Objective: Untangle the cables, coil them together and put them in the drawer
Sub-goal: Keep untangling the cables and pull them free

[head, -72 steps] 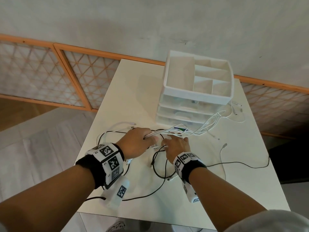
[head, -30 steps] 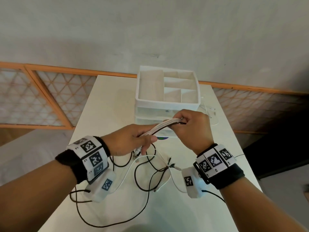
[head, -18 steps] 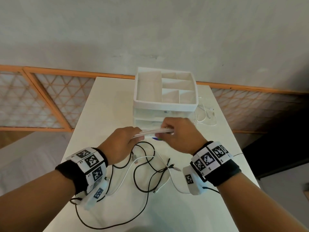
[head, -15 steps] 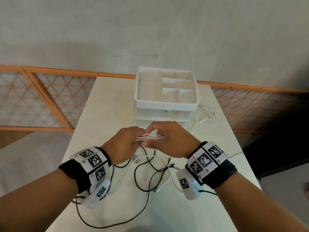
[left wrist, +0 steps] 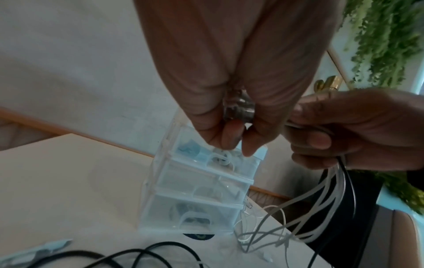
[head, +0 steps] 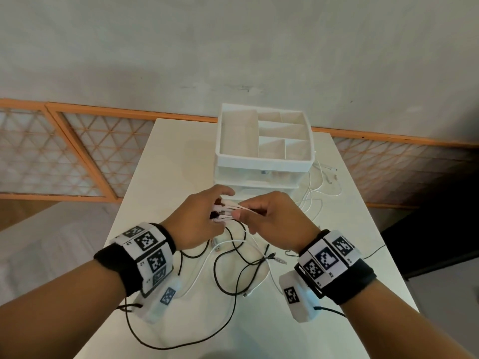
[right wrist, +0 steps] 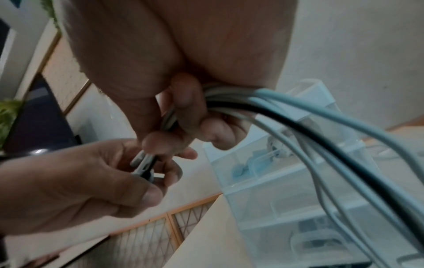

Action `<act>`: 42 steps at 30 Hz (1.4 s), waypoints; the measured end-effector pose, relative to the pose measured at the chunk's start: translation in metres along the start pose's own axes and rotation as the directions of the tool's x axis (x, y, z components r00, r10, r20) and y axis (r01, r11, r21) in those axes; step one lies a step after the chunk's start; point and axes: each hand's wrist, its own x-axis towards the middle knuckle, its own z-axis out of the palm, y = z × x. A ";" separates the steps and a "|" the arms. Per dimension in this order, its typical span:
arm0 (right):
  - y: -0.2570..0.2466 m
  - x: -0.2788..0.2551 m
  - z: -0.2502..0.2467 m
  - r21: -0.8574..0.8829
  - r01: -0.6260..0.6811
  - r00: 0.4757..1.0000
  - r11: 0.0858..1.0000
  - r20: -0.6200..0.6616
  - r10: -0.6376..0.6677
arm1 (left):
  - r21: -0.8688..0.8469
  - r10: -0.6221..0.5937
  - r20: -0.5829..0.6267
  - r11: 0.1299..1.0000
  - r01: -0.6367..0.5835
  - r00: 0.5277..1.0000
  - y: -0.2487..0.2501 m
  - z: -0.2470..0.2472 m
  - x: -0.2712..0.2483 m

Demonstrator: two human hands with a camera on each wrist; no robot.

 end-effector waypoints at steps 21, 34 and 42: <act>0.004 -0.005 0.014 0.139 -0.089 0.996 0.986 -0.019 0.092 | 0.102 0.056 0.073 0.993 -0.063 0.996 0.004 0.008 0.003; 0.010 0.000 0.027 -0.066 -0.125 0.992 0.990 0.022 0.127 | 0.355 0.040 0.188 0.929 -0.106 0.981 -0.001 0.011 0.006; 0.022 -0.012 0.000 0.165 -0.170 0.984 0.972 0.079 0.159 | 0.296 -0.013 0.072 0.955 -0.009 0.997 -0.015 0.006 0.001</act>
